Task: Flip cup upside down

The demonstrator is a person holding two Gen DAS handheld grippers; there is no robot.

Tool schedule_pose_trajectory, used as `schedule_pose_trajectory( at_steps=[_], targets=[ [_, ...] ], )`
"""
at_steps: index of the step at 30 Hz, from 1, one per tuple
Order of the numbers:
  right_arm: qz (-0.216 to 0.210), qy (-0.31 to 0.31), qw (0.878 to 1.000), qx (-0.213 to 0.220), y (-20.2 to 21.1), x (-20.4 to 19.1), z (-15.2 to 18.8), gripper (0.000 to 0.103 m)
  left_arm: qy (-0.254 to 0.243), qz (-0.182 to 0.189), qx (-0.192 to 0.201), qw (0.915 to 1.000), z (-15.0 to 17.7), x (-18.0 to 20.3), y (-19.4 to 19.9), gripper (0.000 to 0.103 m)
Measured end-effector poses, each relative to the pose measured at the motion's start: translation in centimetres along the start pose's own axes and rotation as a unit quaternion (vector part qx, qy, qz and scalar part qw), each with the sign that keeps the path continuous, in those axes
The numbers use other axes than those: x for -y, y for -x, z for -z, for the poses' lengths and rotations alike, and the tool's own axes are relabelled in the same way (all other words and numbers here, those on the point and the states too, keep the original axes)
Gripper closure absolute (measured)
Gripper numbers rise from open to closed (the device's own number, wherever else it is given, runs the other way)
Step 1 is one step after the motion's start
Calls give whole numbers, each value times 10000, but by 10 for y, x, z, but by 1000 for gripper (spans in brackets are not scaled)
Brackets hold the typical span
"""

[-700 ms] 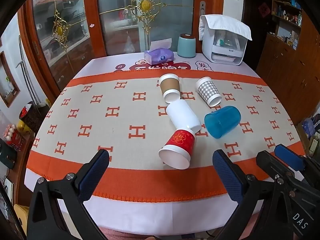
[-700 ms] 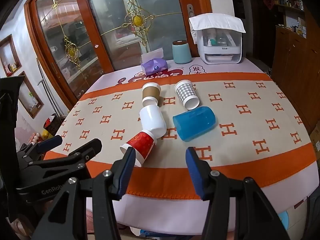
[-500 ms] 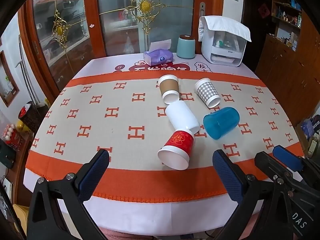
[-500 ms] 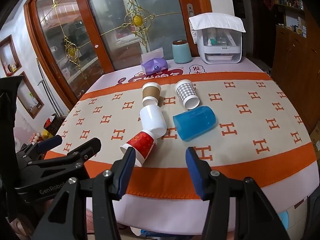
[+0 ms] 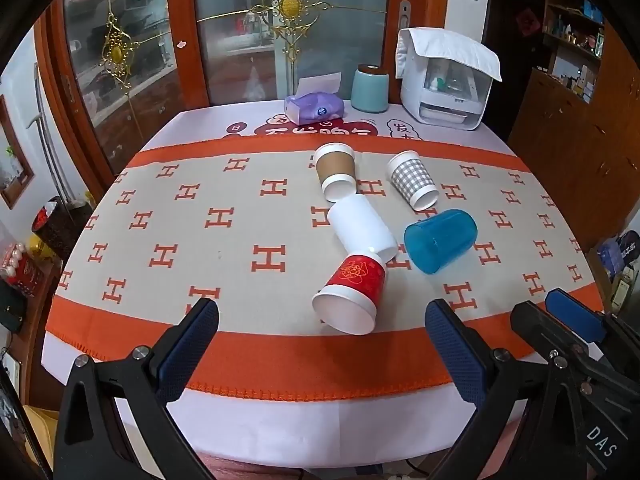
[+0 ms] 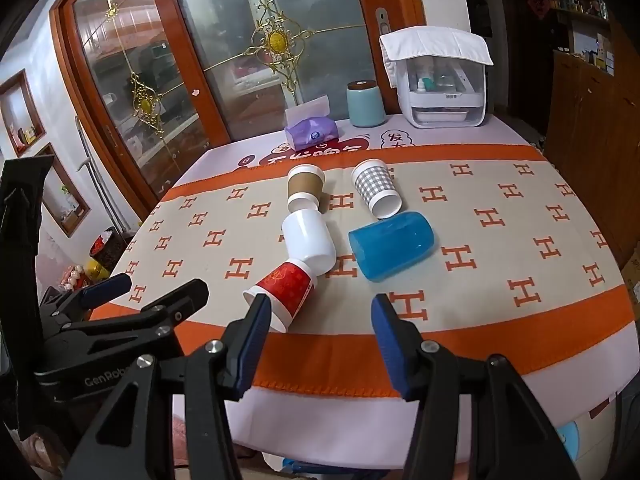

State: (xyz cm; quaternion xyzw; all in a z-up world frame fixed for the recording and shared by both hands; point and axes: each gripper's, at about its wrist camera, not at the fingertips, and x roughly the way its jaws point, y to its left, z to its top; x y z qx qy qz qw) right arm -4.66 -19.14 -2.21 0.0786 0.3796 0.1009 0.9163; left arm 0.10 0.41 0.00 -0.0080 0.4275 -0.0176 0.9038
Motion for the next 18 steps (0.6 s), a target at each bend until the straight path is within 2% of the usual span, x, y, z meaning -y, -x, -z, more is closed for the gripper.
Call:
schedule_pose_trajectory(
  at_steps=[10, 18],
  targets=[
    [-12, -9, 10000, -18, -1, -7, -1, 51, 68, 149, -192, 9997, 3, 0, -10, 1],
    [-58, -41, 10000, -25, -5, 3, 1, 51, 106, 180, 15, 9998, 2, -1, -4, 1]
  ],
)
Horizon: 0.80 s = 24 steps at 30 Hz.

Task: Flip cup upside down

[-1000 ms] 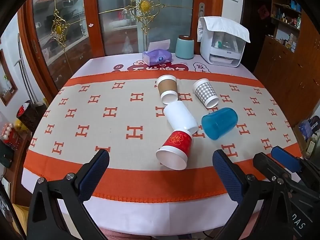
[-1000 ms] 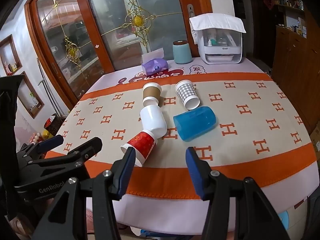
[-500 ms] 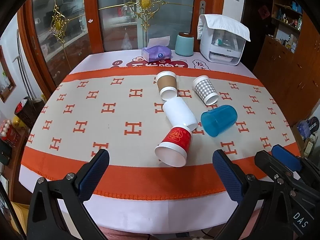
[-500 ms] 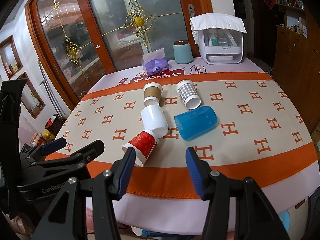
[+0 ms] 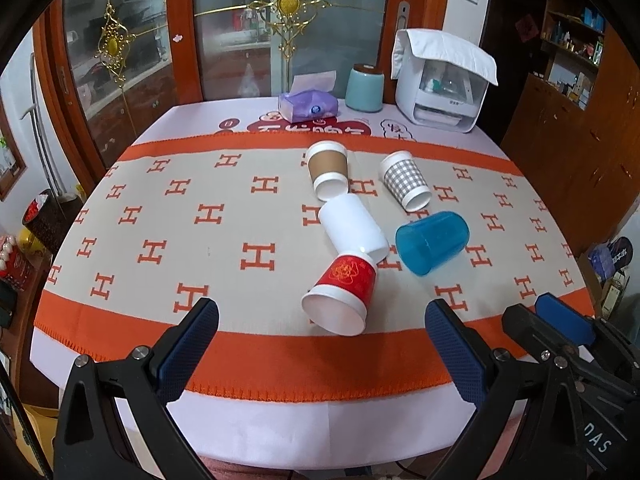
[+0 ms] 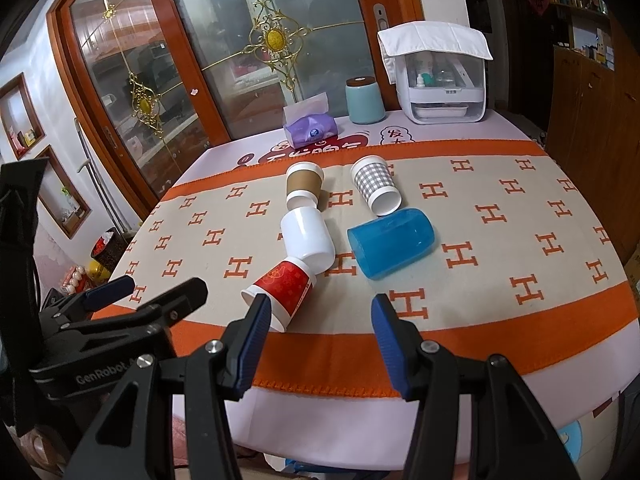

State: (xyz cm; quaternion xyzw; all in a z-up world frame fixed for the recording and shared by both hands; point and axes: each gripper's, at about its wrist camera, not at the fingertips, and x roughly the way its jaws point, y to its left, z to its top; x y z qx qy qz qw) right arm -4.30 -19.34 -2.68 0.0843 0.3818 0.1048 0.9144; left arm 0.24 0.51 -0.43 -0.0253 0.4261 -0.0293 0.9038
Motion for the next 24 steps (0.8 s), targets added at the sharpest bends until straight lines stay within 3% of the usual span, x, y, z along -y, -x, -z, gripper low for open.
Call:
schedule_pose_trajectory(
  at_steps=[15, 24],
  targets=[
    [-8, 53, 10000, -6, -5, 1, -8, 51, -306, -188, 64, 9993, -13, 2, 0, 1],
    [-23, 55, 10000, -68, -12, 0, -18, 51, -375, -39, -9, 9993, -20, 2, -7, 1]
  ],
)
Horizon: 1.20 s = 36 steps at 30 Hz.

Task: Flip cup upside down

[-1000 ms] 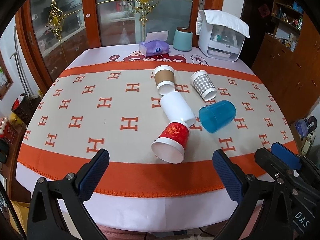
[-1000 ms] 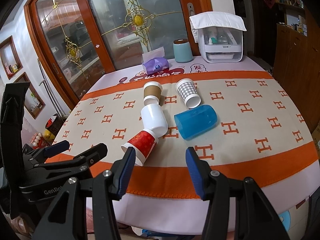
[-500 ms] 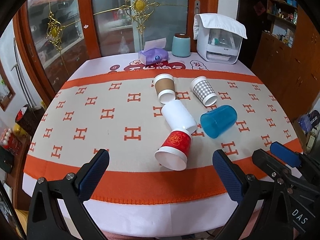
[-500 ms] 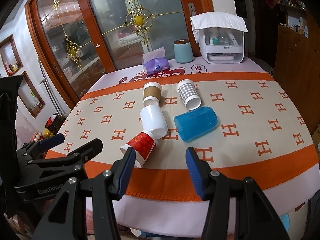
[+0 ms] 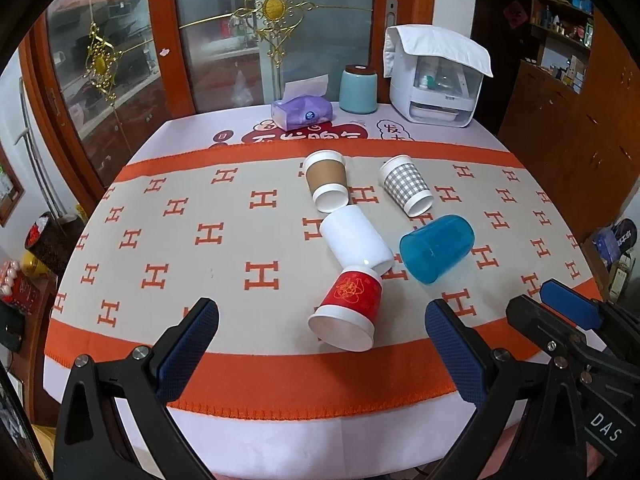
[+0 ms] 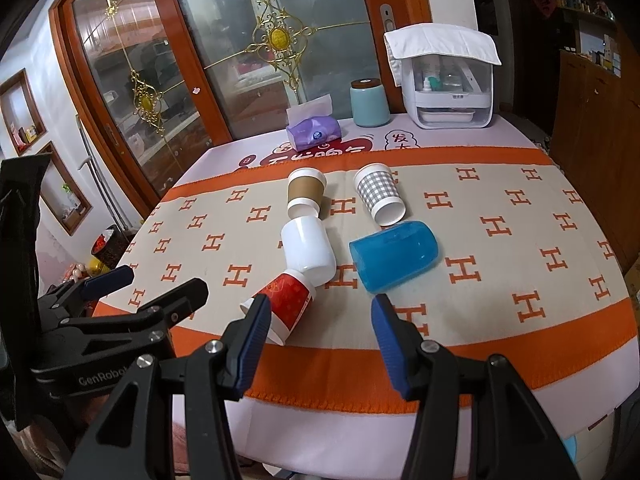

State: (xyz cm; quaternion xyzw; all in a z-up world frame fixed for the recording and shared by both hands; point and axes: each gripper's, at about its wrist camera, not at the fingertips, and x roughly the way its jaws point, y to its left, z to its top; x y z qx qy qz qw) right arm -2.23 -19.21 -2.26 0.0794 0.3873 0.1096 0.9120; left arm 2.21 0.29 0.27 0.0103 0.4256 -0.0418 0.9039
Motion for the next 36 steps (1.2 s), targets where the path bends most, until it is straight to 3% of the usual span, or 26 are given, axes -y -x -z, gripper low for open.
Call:
schedule_pose_trajectory(
  at_steps=[12, 20, 26, 36],
  targets=[
    [-3, -12, 10000, -75, -9, 2, -7, 51, -16, 56, -197, 9998, -7, -2, -15, 1],
    [104, -88, 9996, -229, -21, 8, -14, 51, -185, 46, -586, 9981, -20, -5, -43, 1],
    [62, -289, 9980, -562, -42, 19, -20, 51, -182, 344, -1035, 9939, -34, -16, -76, 1],
    [-156, -802, 9896, -1180, -88, 39, -20, 51, -461, 345, -1446, 9878, -46, -13, -119, 1]
  ],
)
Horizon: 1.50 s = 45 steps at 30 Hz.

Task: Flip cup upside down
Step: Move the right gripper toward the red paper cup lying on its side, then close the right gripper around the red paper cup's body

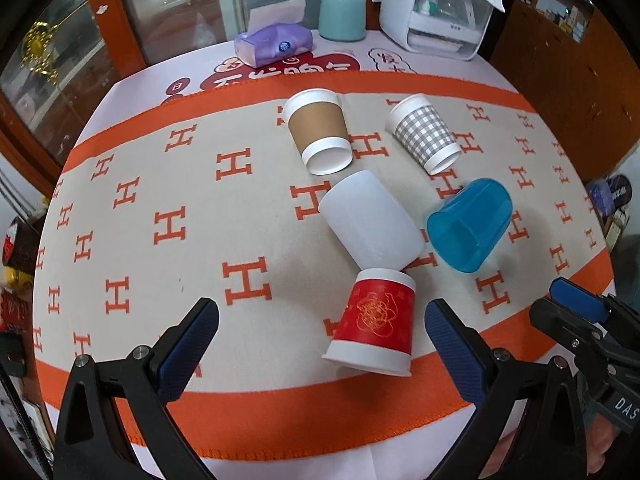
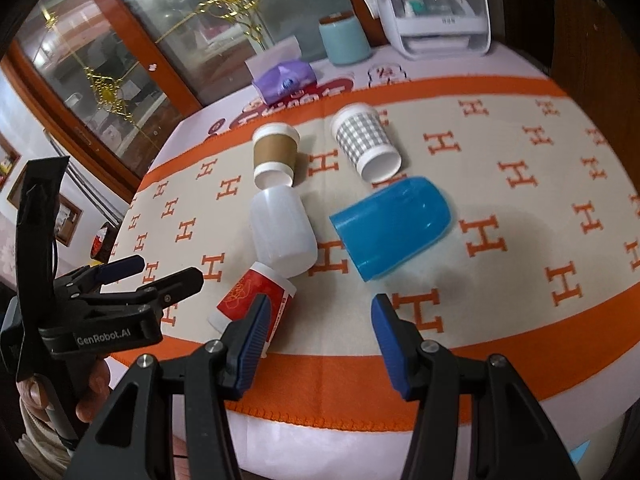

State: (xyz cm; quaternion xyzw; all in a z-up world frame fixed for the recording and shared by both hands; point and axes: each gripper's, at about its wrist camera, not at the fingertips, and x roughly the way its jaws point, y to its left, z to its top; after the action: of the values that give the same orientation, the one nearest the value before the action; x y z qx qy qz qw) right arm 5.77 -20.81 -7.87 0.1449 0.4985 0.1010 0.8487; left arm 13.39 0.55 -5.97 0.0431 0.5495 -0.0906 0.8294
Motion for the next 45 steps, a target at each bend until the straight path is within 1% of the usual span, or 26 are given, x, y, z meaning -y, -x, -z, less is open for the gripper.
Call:
schedule_pose_trajectory(
  at_steps=[3, 7, 10, 14, 15, 18, 21, 23, 25, 27, 30, 34, 37, 40, 45],
  targets=[
    [-83, -126, 9997, -172, -13, 4, -3, 51, -137, 56, -197, 9997, -6, 2, -14, 1],
    [-180, -217, 9991, -310, -24, 7, -4, 51, -179, 319, -607, 9975, -11, 2, -39, 11],
    [-207, -280, 9986, -398, -30, 12, -2, 51, -157, 460, -868, 9950, -11, 2, -56, 11],
    [-272, -387, 9975, -521, -35, 17, 1, 51, -87, 618, -1075, 9922, -9, 2, -73, 10],
    [-277, -397, 9974, -525, -35, 18, 2, 51, -38, 728, -1101, 9912, -9, 2, -75, 10],
    [-282, -419, 9972, -550, -37, 19, 3, 51, -41, 675, -1134, 9912, -10, 4, -81, 11],
    [-303, -450, 9969, -562, -38, 21, 6, 51, -142, 662, -1282, 9894, -8, 11, -89, 11],
    [-308, -490, 9966, -579, -40, 23, 6, 51, -197, 651, -1385, 9880, -6, 15, -94, 17],
    [-308, -505, 9966, -580, -40, 24, 7, 51, -215, 695, -1511, 9858, -3, 17, -100, 38],
    [-307, -499, 9967, -566, -39, 24, 8, 51, -148, 780, -1576, 9843, 1, 19, -102, 38],
    [-340, -524, 9965, -548, -37, 25, 10, 51, -62, 791, -1558, 9846, 6, 21, -96, 39],
    [-399, -555, 9961, -552, -35, 26, 15, 51, 230, 848, -1497, 9848, 13, 20, -82, 39],
    [-451, -599, 9956, -566, -33, 28, 19, 51, 678, 955, -1514, 9815, 24, 19, -72, 39],
    [-491, -636, 9950, -591, -32, 30, 24, 51, 1108, 1077, -1560, 9756, 42, 14, -66, 39],
    [-514, -702, 9938, -691, -35, 35, 33, 51, 1796, 1212, -1766, 9602, 72, 14, -75, 39]
  ],
)
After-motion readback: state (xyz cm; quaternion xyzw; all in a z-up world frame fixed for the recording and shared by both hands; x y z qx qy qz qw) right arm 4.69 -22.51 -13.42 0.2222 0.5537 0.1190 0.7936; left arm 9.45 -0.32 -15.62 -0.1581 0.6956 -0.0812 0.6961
